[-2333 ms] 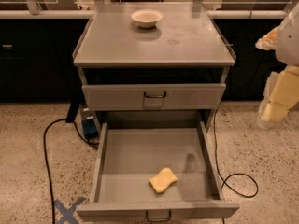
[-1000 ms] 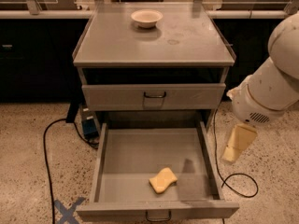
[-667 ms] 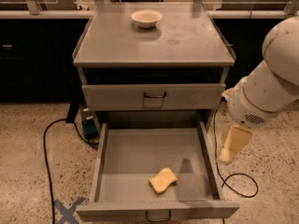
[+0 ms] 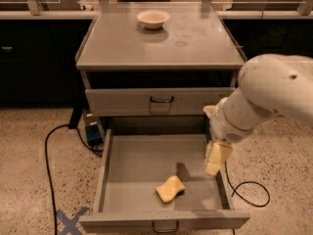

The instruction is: Pick sponge from middle drawer and place on counter

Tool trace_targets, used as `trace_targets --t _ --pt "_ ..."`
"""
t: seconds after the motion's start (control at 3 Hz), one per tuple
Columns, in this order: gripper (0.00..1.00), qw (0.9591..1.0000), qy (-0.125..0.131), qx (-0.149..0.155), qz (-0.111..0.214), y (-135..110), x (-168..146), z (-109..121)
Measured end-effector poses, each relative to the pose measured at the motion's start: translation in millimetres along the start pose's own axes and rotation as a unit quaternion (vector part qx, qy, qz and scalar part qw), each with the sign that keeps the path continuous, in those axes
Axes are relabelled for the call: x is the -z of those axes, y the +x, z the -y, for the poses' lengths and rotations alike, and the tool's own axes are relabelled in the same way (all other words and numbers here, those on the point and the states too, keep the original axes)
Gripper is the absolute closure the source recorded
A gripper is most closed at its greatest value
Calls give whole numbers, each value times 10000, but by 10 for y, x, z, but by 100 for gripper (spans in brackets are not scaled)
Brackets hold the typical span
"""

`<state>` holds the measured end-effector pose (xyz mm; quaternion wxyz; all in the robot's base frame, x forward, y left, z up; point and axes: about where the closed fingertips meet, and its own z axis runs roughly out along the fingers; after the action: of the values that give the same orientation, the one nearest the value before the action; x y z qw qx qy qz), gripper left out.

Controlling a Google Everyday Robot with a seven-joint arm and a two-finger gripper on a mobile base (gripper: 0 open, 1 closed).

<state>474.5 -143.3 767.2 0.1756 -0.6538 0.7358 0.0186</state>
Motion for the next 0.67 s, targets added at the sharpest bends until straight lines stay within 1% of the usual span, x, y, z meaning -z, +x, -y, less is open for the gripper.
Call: trace_targets --t 0.33,0.67 --pt "0 9988 -4 434 222 -115 -568 68" --pt "0 9980 -226 526 273 -143 -1170 38"
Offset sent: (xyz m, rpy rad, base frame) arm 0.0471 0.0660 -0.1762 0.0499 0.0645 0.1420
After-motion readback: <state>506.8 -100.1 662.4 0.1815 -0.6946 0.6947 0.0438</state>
